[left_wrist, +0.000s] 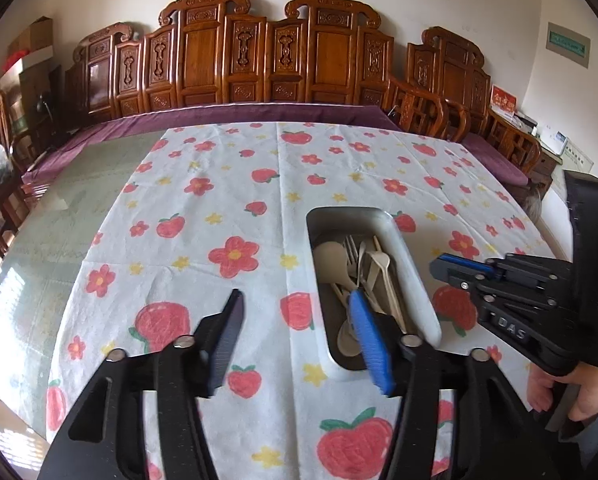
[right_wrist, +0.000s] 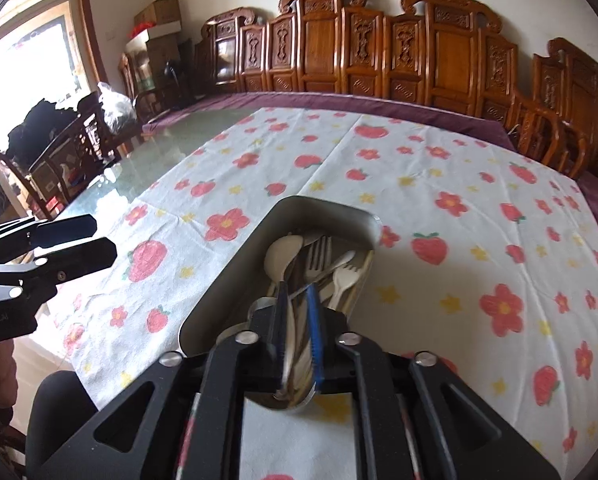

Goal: Organize utensils

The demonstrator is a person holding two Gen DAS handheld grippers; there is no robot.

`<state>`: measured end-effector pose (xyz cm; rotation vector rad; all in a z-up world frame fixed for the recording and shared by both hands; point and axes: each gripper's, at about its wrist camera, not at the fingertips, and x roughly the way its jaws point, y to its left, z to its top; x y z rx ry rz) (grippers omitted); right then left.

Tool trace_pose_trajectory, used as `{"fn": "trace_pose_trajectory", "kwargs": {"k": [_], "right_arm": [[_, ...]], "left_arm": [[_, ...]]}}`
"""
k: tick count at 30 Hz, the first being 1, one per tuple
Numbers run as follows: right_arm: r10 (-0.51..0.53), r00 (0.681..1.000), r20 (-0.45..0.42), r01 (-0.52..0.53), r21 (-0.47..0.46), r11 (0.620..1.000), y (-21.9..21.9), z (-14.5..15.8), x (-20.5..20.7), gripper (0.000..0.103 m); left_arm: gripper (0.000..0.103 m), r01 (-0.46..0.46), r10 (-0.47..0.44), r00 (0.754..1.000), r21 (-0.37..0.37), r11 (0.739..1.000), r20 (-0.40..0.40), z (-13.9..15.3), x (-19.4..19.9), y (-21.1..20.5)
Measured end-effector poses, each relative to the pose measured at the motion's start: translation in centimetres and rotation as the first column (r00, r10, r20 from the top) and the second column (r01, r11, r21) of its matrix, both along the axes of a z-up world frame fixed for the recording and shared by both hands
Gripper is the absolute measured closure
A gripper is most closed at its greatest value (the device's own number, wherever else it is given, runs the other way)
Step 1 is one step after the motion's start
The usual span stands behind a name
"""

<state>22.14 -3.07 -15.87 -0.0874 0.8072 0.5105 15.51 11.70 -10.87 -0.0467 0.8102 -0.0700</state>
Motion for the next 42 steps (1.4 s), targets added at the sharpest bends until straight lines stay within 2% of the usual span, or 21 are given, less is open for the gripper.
{"fn": "trace_pose_trajectory", "kwargs": {"k": [3,4,5,6,7,9,12,14,21,27,35,42], "right_arm": [[-0.039,0.999,0.032,0.039,0.010,0.999,-2.1,1.2,-1.5,0.063],[-0.049,0.998,0.042,0.049,0.008,0.999,-2.6,1.5,-1.9,0.060],[-0.058,0.997,0.051,0.058,0.008,0.998,-3.1,1.8,-2.4,0.052],[-0.070,0.996,0.061,0.069,0.007,0.998,-3.7,2.1,-2.9,0.042],[-0.083,0.994,0.074,0.083,0.007,0.997,-4.4,2.5,-3.5,0.037],[-0.108,0.989,0.100,0.108,0.004,0.994,-5.4,3.0,-4.6,0.020],[-0.138,0.981,0.133,0.140,-0.004,0.990,-6.8,3.8,-6.1,0.007],[-0.161,0.976,0.146,0.162,-0.001,0.987,-8.0,4.3,-7.2,0.003],[-0.225,0.960,0.166,0.226,0.016,0.974,-11.7,5.6,-10.4,0.003],[-0.260,0.947,0.189,0.257,0.040,0.966,-14.0,6.9,-12.8,0.003],[-0.286,0.935,0.211,0.281,0.056,0.958,-15.7,8.0,-15.2,0.003],[-0.305,0.919,0.250,0.293,0.088,0.952,-16.4,10.1,-16.6,0.003]], "left_arm": [[0.021,-0.001,0.001,1.000,0.003,1.000,0.014,0.5,-0.4,-1.2],[0.019,0.001,-0.001,1.000,0.007,1.000,0.016,0.7,-0.5,-1.6],[0.016,0.003,-0.003,1.000,0.010,1.000,0.018,0.9,-0.7,-2.1],[0.015,0.005,-0.005,1.000,0.012,1.000,0.019,1.0,-0.8,-2.5],[0.015,0.006,-0.006,1.000,0.014,1.000,0.019,1.1,-0.9,-2.9],[0.008,0.007,-0.007,1.000,0.013,1.000,0.021,1.5,-1.3,-3.6],[0.008,0.004,-0.004,1.000,0.007,1.000,0.031,2.0,-2.0,-4.5],[0.008,-0.008,0.008,1.000,0.012,1.000,0.027,2.1,-2.3,-5.1],[0.008,0.001,-0.003,0.999,0.036,0.999,0.040,2.6,-4.5,-7.3],[0.008,0.005,-0.007,0.998,0.021,1.000,0.062,3.9,-6.8,-8.6],[0.008,0.021,-0.023,0.995,0.025,0.999,0.094,5.0,-9.0,-10.0],[0.008,0.029,-0.033,0.990,0.034,0.999,0.137,7.2,-10.7,-11.2]]}}
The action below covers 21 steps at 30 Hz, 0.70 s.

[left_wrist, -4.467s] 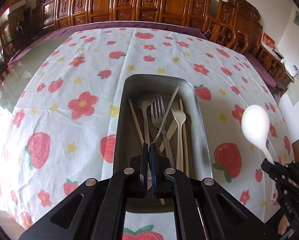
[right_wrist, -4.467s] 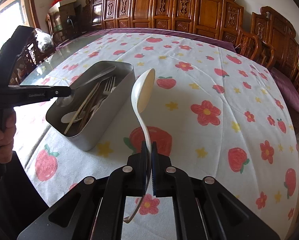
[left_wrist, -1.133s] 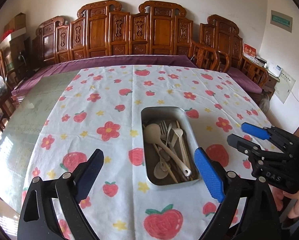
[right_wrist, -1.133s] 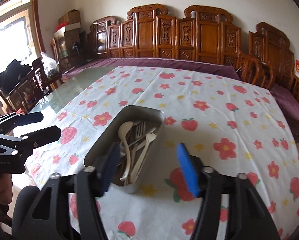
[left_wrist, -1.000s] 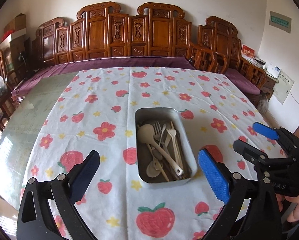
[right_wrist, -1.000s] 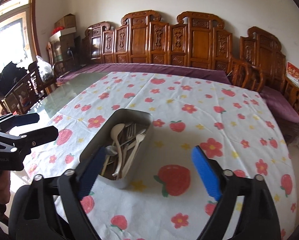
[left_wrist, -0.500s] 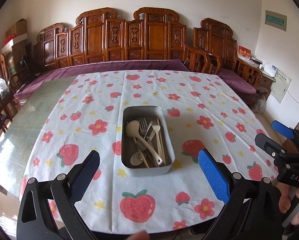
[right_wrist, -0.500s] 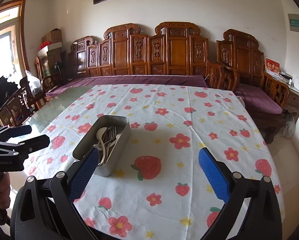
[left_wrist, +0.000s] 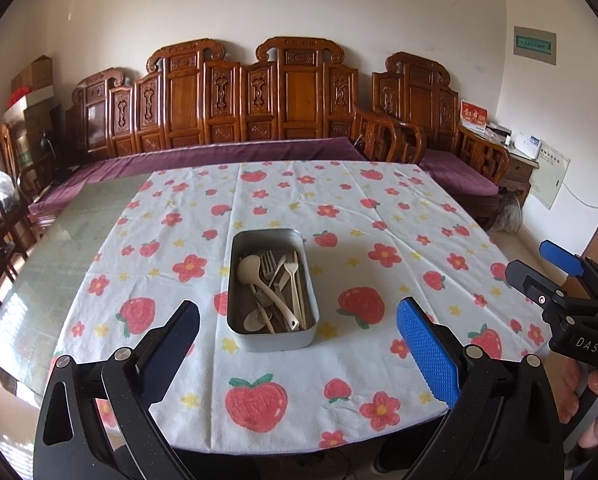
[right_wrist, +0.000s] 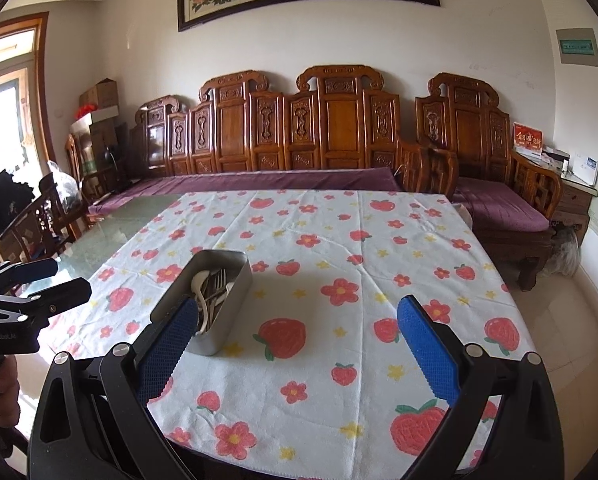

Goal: Organize utensils

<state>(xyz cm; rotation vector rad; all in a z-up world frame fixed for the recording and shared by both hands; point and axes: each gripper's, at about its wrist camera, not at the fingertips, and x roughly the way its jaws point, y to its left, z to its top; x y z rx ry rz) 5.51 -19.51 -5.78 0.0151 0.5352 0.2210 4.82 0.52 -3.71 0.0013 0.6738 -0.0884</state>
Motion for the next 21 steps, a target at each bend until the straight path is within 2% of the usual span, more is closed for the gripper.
{"fn": "trace_pose_trajectory", "kwargs": {"k": [10,15,21], "right_arm": [[0.013,0.990,0.137,-0.016,0.019,1.000,-0.1,5.2,-3.2,0.003],[0.014,0.980,0.196,-0.019,0.024,1.000,-0.2,7.2,-5.0,0.003],[0.013,0.974,0.228,-0.019,0.024,1.000,-0.2,8.2,-6.2,0.003]], "left_arm": [[0.008,-0.010,0.006,0.991,0.024,1.000,0.137,5.0,-3.0,-1.2],[0.008,-0.016,0.013,0.982,0.010,1.000,0.188,6.4,-4.3,-1.3],[0.008,-0.039,0.038,0.974,-0.002,0.999,0.225,7.1,-5.2,-1.0]]}}
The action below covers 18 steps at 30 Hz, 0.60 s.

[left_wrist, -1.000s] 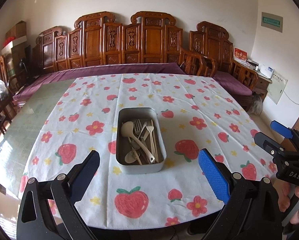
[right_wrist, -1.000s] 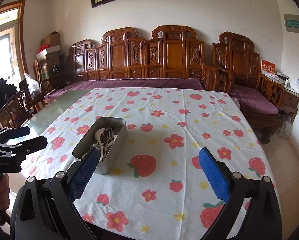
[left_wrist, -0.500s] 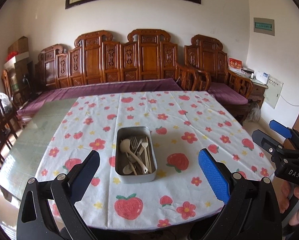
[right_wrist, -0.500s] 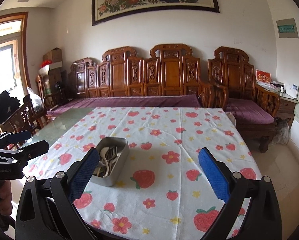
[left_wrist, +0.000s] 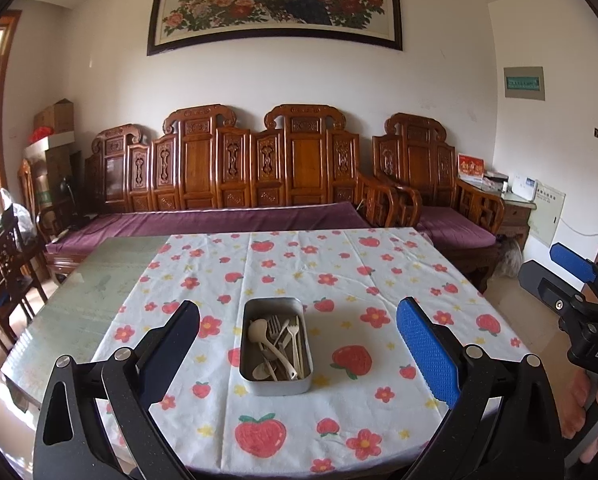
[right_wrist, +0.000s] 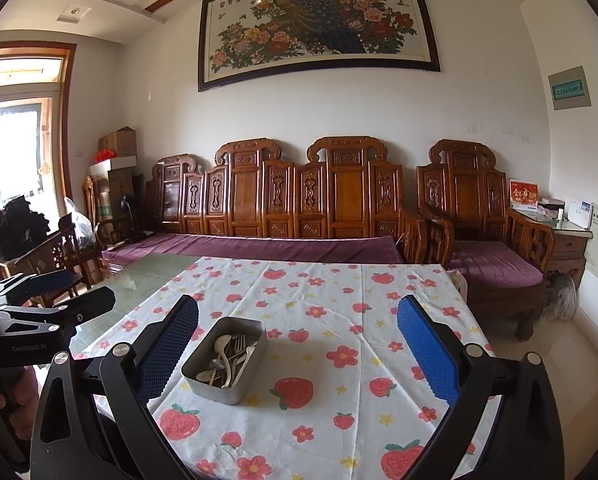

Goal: Organize utensils

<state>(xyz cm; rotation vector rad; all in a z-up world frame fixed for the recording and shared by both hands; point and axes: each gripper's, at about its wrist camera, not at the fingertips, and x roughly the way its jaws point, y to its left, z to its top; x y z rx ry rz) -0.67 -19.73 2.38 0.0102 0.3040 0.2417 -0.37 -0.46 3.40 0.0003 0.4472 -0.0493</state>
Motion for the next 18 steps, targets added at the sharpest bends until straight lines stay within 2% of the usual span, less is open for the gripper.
{"fn": "trace_pose_trajectory", "kwargs": {"k": [18], "right_arm": [[-0.007,1.000,-0.013,0.007,0.005,1.000,0.02,-0.72,0.23,0.003]], "left_arm": [[0.008,-0.014,0.014,1.000,-0.014,1.000,-0.003,-0.31,0.09,0.44]]}}
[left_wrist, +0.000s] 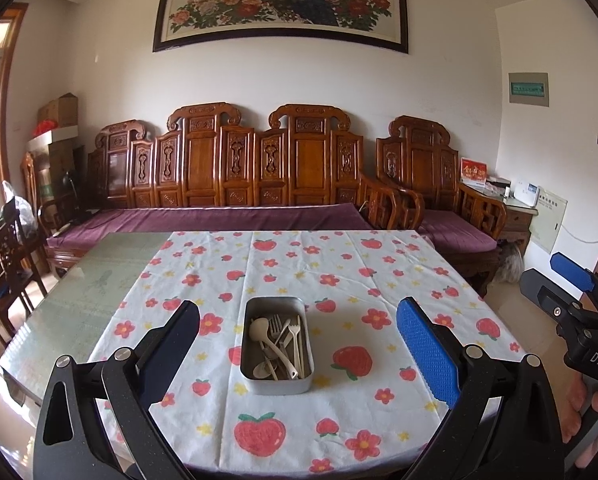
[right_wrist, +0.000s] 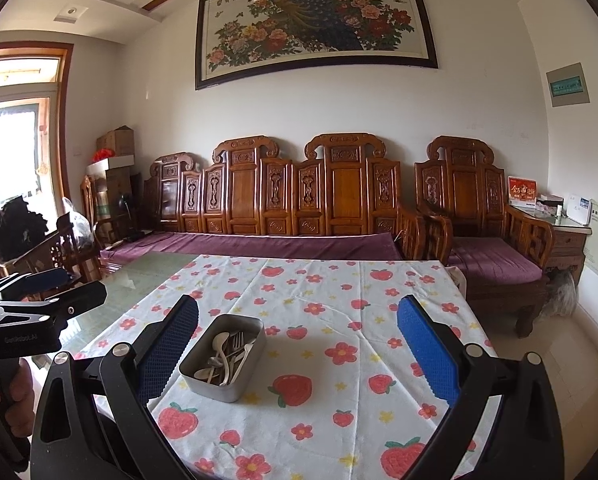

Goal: Organize utensils

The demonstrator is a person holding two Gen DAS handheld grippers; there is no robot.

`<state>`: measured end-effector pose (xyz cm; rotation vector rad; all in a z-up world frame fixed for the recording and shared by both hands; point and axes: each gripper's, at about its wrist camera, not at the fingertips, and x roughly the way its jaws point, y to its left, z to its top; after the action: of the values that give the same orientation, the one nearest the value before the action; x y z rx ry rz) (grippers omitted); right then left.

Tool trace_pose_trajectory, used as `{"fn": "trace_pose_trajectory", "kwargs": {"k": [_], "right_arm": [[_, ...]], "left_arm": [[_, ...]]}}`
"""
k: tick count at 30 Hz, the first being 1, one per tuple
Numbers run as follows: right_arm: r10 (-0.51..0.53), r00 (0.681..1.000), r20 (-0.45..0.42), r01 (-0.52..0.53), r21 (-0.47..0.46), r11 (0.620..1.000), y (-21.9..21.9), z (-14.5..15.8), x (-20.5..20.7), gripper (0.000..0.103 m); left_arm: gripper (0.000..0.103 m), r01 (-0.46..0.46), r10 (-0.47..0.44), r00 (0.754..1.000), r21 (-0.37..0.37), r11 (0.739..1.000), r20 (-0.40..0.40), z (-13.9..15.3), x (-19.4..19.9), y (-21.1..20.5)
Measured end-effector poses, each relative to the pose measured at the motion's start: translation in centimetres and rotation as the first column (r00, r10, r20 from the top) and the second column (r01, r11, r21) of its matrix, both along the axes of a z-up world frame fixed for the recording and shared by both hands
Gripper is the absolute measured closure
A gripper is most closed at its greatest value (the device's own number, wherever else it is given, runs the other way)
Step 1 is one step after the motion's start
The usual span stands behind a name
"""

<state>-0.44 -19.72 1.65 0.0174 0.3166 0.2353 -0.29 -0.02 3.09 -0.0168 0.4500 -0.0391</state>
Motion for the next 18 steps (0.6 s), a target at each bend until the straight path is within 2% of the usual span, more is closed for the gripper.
{"fn": "trace_pose_trajectory", "kwargs": {"k": [18], "right_arm": [[0.000,1.000,0.000,0.000,0.001,1.000,0.01,-0.01,0.01,0.003]], "left_arm": [[0.008,0.005,-0.005,1.000,0.007,1.000,0.011,0.34,-0.36,-0.35]]}}
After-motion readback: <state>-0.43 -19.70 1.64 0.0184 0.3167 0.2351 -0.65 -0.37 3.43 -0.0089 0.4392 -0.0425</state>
